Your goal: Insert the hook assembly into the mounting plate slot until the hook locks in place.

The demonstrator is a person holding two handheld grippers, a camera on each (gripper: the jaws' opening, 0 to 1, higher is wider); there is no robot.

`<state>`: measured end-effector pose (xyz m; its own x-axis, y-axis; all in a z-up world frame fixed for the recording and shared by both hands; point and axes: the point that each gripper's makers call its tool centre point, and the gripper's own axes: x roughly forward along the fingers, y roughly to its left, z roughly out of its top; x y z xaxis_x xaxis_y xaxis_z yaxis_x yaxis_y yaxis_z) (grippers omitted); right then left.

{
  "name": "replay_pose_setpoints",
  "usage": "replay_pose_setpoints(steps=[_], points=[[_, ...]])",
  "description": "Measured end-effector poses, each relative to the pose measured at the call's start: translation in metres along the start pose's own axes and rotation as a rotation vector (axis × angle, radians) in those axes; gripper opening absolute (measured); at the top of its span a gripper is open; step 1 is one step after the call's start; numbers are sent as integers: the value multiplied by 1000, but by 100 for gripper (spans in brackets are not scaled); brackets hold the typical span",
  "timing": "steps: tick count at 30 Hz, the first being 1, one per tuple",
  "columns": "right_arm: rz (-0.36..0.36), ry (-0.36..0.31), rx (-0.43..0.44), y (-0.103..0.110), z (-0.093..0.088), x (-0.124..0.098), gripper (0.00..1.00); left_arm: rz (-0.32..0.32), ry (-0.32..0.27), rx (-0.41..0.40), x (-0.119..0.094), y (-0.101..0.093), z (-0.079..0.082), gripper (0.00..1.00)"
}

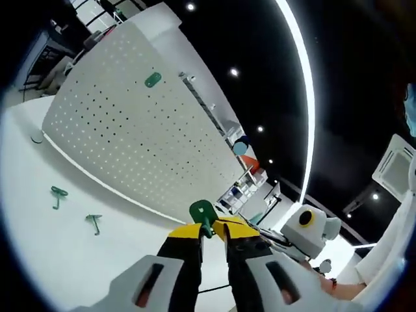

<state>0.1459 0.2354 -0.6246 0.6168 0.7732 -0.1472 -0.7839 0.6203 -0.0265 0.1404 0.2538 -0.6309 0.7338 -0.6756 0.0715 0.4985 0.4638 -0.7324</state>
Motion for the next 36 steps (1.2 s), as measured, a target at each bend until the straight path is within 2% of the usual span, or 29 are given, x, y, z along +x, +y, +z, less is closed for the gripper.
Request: replay_pose_setpoints(steps=[5, 7, 9, 11, 16, 22, 25, 28, 36], points=[[5, -16, -24, 3, 3, 2, 0, 5, -13, -33, -2, 3, 3, 7], [9, -26, -31, 5, 3, 2, 0, 7, -36, -62, -3, 5, 6, 5], [3, -29, -88, 8, 4, 3, 0, 5, -48, -111, -3, 6, 8, 5], [-3, -32, -71, 8, 4, 4, 0, 3, -51, -120, -3, 8, 9, 4], [-20, -34, -111, 10, 6, 4, 0, 1, -55, -159, -4, 7, 9, 4], [-13, -40, -107, 12, 6, 5, 0, -2, -56, -179, -6, 6, 9, 4], [-15, -43, -104, 13, 6, 4, 0, -18, -52, -225, -8, 5, 7, 7], [-11, -46, -99, 15, 6, 4, 0, 2, -65, -208, -9, 6, 6, 5], [-10, -45, -86, 15, 3, 3, 0, 5, -63, -210, -10, 5, 6, 4]])
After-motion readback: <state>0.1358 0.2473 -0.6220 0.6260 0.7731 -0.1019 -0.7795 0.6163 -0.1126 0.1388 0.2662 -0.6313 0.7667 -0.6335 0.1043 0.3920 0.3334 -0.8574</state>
